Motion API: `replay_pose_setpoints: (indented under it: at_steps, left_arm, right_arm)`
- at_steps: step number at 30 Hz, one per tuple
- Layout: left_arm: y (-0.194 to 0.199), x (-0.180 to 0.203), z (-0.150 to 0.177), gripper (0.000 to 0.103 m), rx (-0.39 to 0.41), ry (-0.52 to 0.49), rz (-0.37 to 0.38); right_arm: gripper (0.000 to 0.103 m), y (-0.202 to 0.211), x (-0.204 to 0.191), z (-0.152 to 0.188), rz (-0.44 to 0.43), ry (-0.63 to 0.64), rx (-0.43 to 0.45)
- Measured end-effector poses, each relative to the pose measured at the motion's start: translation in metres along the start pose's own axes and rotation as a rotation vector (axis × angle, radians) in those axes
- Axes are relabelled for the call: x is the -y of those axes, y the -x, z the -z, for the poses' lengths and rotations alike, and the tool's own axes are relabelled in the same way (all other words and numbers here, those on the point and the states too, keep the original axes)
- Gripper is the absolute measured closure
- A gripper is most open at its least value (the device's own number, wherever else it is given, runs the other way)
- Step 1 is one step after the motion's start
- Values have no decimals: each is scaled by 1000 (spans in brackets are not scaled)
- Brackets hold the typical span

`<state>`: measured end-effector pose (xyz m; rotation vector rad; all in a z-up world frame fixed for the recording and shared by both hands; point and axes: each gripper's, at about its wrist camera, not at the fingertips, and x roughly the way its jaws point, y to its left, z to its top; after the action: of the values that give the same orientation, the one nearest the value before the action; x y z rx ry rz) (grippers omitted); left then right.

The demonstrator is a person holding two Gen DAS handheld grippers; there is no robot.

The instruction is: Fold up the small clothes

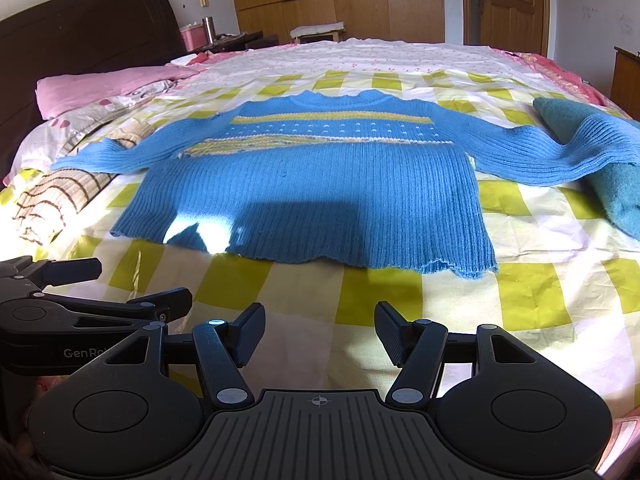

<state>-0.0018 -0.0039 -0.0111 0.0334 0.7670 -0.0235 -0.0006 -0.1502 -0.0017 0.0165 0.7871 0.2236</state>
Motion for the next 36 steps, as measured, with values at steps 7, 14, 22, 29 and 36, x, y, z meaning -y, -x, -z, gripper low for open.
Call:
replay_pose_setpoints:
  at_steps: [7,14,22,29,36]
  left_arm:
    - [1,-3,-1,0,-4,2,1]
    - [1,-3,-2,0,-4,4,7]
    - [0,-8,-3,0,-9,20,21]
    - [0,-11,-9,0,8,10,40]
    - [0,-30,-19,0,33,14,1]
  right_arm:
    - [42,-1,1,0,-1,-2,-4]
    - [42,-1,1,0,-2,-2,-4]
    - [42,-1,-1,-2,-9,0,-5]
    - [42,0,-1,-7,-25,7,0]
    - [44,-1,2,-18,-33,24,12]
